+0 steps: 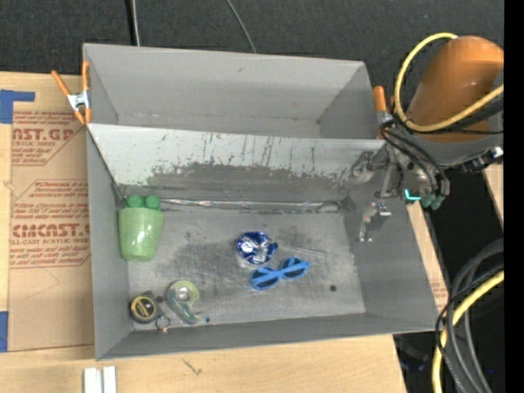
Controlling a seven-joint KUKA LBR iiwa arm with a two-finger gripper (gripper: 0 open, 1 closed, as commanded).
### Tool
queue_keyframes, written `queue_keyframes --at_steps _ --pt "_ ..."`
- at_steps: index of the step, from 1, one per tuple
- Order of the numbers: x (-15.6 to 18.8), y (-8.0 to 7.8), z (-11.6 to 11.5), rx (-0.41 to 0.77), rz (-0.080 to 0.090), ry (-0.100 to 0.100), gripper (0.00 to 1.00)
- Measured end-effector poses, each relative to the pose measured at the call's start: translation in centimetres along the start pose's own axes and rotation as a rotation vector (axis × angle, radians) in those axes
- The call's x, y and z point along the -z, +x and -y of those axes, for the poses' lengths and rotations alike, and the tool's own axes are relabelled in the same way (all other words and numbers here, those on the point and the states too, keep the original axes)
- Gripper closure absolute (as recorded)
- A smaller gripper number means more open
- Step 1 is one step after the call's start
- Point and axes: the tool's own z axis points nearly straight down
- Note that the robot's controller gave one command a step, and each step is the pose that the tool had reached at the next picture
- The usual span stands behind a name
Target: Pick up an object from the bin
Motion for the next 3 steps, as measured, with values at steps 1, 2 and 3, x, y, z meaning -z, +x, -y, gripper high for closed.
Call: queue_keyframes --at_steps 1,2,3 --pt "-14.8 2.2 -8.2 0.164 0.016 0.004 0.00" --pt "-12.0 3.9 -13.1 0.073 0.008 -0.003 0.00" --pt "-11.5 5.0 -14.0 -0.148 0.005 -0.001 0.00"
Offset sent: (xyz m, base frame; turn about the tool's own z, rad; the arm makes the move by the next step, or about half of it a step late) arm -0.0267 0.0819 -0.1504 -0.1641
